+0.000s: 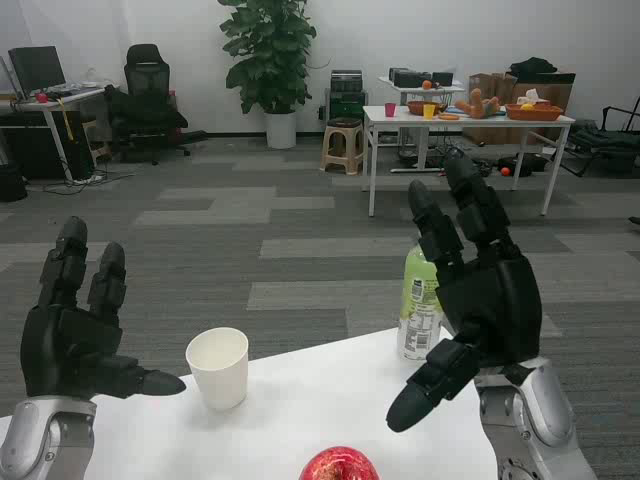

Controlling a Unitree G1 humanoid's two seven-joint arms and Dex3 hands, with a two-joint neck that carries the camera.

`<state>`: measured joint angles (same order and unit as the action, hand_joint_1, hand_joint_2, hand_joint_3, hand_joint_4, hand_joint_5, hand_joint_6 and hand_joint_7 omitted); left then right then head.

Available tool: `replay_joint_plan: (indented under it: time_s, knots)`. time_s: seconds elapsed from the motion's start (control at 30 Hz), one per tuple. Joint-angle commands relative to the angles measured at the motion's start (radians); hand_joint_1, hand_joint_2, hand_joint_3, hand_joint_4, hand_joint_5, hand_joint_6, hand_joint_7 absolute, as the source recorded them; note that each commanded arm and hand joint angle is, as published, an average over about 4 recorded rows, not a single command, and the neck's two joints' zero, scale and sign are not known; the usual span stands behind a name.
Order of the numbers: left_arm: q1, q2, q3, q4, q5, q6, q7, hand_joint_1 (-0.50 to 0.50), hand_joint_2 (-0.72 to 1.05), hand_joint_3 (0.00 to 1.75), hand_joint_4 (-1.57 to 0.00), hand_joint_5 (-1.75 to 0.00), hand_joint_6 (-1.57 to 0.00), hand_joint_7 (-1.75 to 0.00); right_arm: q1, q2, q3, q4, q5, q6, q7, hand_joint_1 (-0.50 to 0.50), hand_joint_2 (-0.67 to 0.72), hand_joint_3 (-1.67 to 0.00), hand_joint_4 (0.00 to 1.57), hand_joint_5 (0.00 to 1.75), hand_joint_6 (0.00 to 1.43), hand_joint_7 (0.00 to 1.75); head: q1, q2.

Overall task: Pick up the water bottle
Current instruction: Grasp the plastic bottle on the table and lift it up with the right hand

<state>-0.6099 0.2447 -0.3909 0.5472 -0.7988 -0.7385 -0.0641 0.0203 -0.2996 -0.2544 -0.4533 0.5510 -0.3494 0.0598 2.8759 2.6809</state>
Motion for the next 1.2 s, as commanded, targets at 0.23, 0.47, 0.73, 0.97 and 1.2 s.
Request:
replay_joint_plan:
  time_s: [0.23,0.47,0.73,0.97,1.2]
  knots:
    - [0.044,-0.036,0.075,-0.177,0.004,0.077,0.03,-0.5,-0.72,0.09,0.0,0.0,0.0,0.0,-0.171,-0.126,0.209,0.361,-0.026,-0.482,-0.325,-0.46,0.72,0.0,0.0,0.0,0.0,0.0,0.066,0.013]
    - [0.045,-0.036,0.075,-0.176,0.003,0.07,0.034,-0.5,-0.72,0.09,0.0,0.0,0.0,0.0,-0.171,-0.128,0.218,0.361,-0.014,-0.482,-0.325,-0.46,0.72,0.0,0.0,0.0,0.0,0.0,0.068,0.014]
    - [0.05,-0.036,0.075,-0.174,0.003,0.067,0.036,-0.5,-0.72,0.09,0.0,0.0,0.0,0.0,-0.171,-0.128,0.218,0.361,-0.014,-0.483,-0.325,-0.46,0.72,0.0,0.0,0.0,0.0,0.0,0.068,0.014]
    - [0.05,-0.036,0.075,-0.174,0.003,0.067,0.038,-0.5,-0.72,0.09,0.0,0.0,0.0,0.0,-0.171,-0.127,0.216,0.362,-0.014,-0.487,-0.325,-0.46,0.72,0.0,0.0,0.0,0.0,0.0,0.066,0.01]
    - [0.05,-0.036,0.075,-0.171,0.003,0.067,0.041,-0.5,-0.72,0.09,0.0,0.0,0.0,0.0,-0.169,-0.121,0.197,0.363,-0.012,-0.49,-0.328,-0.46,0.72,0.0,0.0,0.0,0.0,0.0,0.049,0.002]
